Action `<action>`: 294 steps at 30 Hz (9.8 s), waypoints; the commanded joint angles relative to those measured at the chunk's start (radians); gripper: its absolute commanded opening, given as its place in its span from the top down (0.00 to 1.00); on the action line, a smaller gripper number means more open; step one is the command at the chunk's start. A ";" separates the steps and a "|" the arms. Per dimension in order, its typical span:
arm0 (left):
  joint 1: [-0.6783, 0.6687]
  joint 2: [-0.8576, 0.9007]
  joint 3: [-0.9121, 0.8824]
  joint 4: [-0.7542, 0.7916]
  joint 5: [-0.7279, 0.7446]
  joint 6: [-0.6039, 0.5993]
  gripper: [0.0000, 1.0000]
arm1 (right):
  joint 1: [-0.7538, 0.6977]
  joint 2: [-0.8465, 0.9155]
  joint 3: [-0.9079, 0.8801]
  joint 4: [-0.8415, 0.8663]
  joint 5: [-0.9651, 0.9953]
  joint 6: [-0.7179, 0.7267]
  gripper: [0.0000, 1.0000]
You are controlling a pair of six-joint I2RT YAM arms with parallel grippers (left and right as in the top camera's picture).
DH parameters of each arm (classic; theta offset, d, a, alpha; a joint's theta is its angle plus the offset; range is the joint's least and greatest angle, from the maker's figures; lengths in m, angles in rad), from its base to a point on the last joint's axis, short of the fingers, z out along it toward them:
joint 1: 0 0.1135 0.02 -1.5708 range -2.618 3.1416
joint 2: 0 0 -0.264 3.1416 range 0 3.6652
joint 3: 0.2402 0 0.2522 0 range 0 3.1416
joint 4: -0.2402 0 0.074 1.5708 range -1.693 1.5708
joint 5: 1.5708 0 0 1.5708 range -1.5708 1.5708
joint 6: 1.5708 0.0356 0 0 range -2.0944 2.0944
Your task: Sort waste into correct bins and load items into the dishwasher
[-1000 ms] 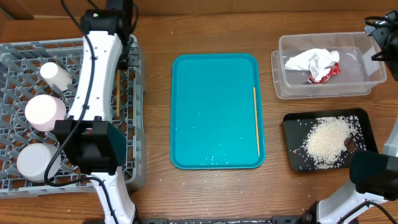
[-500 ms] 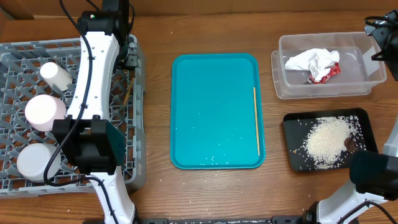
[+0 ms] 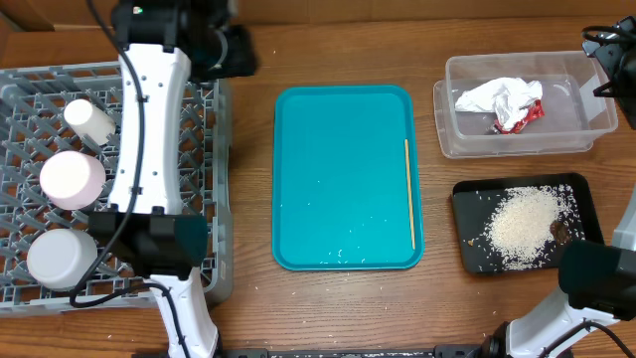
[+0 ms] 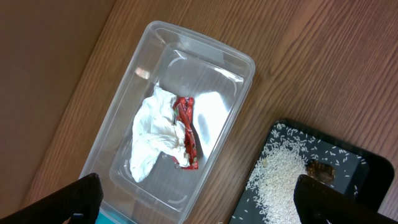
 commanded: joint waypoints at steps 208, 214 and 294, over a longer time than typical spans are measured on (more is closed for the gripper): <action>0.110 -1.289 -0.455 -0.279 0.024 -0.024 0.00 | 0.001 -0.015 0.014 0.003 0.009 0.003 0.00; 0.109 -1.289 -0.503 -0.276 0.027 -0.024 0.00 | 0.001 -0.015 0.014 0.003 0.009 0.003 0.00; 0.071 -2.112 -2.424 1.337 -0.342 0.062 0.00 | 0.001 -0.015 0.014 0.003 0.009 0.003 0.00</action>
